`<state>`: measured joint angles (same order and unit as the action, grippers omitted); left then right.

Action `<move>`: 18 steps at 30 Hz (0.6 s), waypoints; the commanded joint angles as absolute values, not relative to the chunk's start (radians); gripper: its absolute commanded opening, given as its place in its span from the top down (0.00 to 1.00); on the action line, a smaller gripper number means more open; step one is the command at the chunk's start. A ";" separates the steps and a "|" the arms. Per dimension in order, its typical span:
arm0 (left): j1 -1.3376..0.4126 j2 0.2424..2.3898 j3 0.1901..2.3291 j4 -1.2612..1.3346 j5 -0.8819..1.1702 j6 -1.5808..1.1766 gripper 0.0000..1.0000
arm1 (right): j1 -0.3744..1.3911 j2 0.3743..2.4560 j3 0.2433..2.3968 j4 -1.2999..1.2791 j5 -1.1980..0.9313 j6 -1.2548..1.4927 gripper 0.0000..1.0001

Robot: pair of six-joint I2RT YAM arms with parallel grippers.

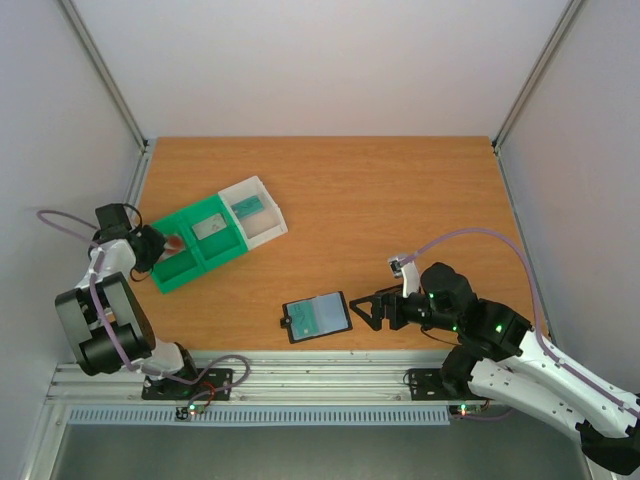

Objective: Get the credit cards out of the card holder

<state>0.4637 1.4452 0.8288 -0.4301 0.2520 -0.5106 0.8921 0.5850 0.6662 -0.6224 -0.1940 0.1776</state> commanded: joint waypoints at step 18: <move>0.469 1.440 0.849 -0.419 0.142 -0.526 0.94 | 0.894 0.576 0.694 -0.642 -0.183 0.154 0.02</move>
<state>0.4637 1.4475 0.8379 -0.4316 0.1783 -0.5159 0.8921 0.5850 0.6670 -0.6380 -0.1913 0.1646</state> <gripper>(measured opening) 0.052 0.986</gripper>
